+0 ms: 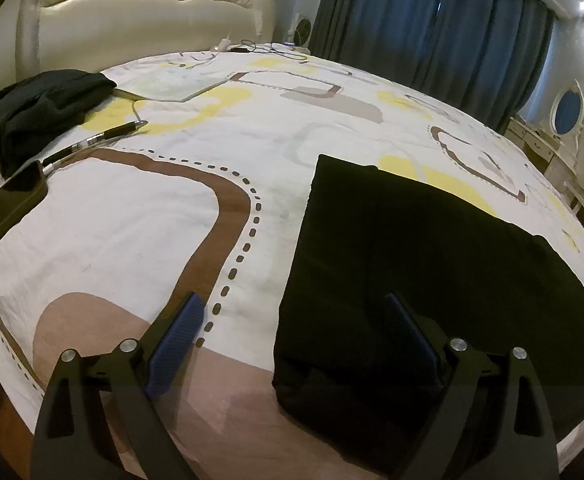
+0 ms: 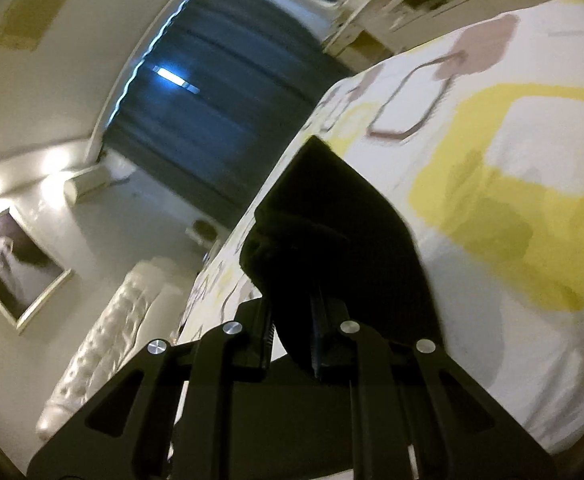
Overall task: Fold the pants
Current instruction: 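Grasp the edge of the folded black pants with the right tool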
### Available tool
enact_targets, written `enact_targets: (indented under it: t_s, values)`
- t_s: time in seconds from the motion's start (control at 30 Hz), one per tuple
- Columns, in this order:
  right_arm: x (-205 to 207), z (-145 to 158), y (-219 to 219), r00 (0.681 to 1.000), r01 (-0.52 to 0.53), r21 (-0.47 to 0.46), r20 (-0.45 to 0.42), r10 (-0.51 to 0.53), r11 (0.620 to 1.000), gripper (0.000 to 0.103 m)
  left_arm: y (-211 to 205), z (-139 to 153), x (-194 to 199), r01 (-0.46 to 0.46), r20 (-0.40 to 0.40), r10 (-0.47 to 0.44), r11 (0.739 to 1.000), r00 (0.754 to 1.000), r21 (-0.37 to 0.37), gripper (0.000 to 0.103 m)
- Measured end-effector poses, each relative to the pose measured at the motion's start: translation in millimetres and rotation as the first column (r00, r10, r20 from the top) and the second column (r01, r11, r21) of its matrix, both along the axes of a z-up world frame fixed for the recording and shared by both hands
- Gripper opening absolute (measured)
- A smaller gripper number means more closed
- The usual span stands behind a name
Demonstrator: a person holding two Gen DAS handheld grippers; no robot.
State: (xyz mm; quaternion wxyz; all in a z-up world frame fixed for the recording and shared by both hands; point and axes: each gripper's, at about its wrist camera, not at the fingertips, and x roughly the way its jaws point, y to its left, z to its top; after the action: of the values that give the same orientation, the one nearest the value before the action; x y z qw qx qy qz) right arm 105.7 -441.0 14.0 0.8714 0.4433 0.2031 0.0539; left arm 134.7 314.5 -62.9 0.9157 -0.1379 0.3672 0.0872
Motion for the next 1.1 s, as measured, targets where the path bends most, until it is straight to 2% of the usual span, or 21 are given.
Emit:
enact_targets:
  t_s: [0.23, 0.57, 0.8, 1.1]
  values:
    - [21.4, 9.4, 63.8, 0.988, -0.153, -0.054, -0.016, 0.152, 0.987, 0.015, -0.2, 0.4, -0.9, 0.0, 0.006, 0.0, 1.0, 1.0, -0.003, 0.091]
    - [36.3, 5.4, 123.0, 0.962, -0.271, -0.06, -0.043, 0.269, 0.961, 0.015, -2.0, -0.7, -2.2, -0.011, 0.021, 0.011, 1.0, 1.0, 0.0, 0.091]
    - [52.8, -3.6, 183.3, 0.93, -0.365, -0.057, -0.076, 0.36, 0.929, 0.015, -2.5, -0.7, -2.9, -0.013, 0.023, 0.013, 1.0, 1.0, 0.0, 0.091]
    - [61.0, -18.3, 239.2, 0.882, -0.465, -0.088, -0.131, 0.453, 0.881, 0.015, -2.6, -0.8, -3.4, -0.013, 0.024, 0.013, 1.0, 1.0, -0.001, 0.091]
